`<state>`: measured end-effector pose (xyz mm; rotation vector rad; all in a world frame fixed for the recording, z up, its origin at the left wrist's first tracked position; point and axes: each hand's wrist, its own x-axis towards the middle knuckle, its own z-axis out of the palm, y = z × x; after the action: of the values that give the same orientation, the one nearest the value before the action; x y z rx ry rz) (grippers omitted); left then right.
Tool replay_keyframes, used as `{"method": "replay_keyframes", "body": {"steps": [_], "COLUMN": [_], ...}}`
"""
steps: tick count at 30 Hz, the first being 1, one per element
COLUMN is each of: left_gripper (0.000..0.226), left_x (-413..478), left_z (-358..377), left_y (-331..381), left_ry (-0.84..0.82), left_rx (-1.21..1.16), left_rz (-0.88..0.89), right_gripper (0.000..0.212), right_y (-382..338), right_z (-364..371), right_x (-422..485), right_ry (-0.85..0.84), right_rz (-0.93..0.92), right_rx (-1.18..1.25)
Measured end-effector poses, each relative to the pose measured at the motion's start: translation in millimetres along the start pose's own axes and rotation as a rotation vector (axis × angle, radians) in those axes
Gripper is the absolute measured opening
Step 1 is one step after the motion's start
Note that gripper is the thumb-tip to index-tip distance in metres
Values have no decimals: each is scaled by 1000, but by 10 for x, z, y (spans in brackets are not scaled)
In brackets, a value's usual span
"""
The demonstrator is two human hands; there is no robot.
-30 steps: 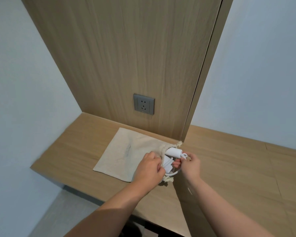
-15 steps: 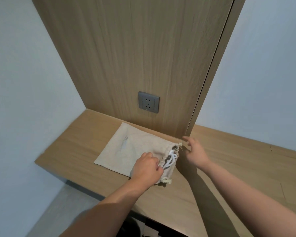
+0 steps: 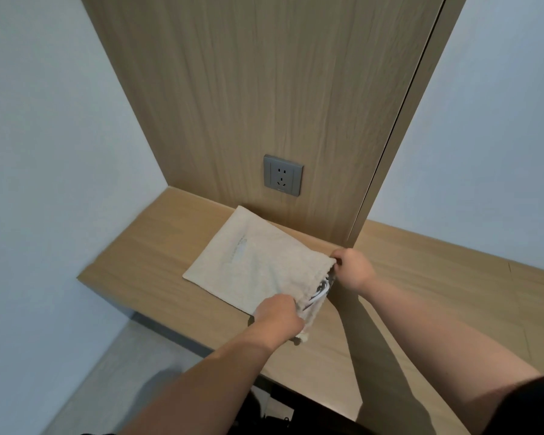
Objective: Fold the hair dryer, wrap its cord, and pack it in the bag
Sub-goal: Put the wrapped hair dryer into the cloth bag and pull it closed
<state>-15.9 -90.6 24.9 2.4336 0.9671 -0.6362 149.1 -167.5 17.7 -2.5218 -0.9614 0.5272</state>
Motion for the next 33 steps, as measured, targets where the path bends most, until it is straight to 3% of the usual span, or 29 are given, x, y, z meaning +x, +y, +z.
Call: {"method": "replay_keyframes", "body": {"steps": [4,8,12,17,21,26,33], "left_gripper": [40,24,29,23,20,6,18], "left_x": [-21,-82,-149,-178,-127,-59,-47], "left_z": [-272,-577,-892,-1332,-1707,-2011,-2088], "left_y": [-95,-94,-15,36,18,-40,-94], "left_ry": [129,110,148,306,333,362,305], "left_rx": [-163,-450,-672,-934,-1180,-1069,-1145], "left_rz": [56,96,119,230,252,220,286], "right_gripper": [22,23,29,31,26,26,32], "right_y": [71,65,-59,-365,-669,-673,-567], "right_z": [-143,-337,-642,-1132,-1556,-1708,-1750], "right_x": [-69,-174,-320,-428,-484,-401,-266], "right_ry": [85,51,85,182,187,220,146], "right_rz": [60,88,81,85,74,115,142], "right_rx": [131,192,244,350,584,629,888]}}
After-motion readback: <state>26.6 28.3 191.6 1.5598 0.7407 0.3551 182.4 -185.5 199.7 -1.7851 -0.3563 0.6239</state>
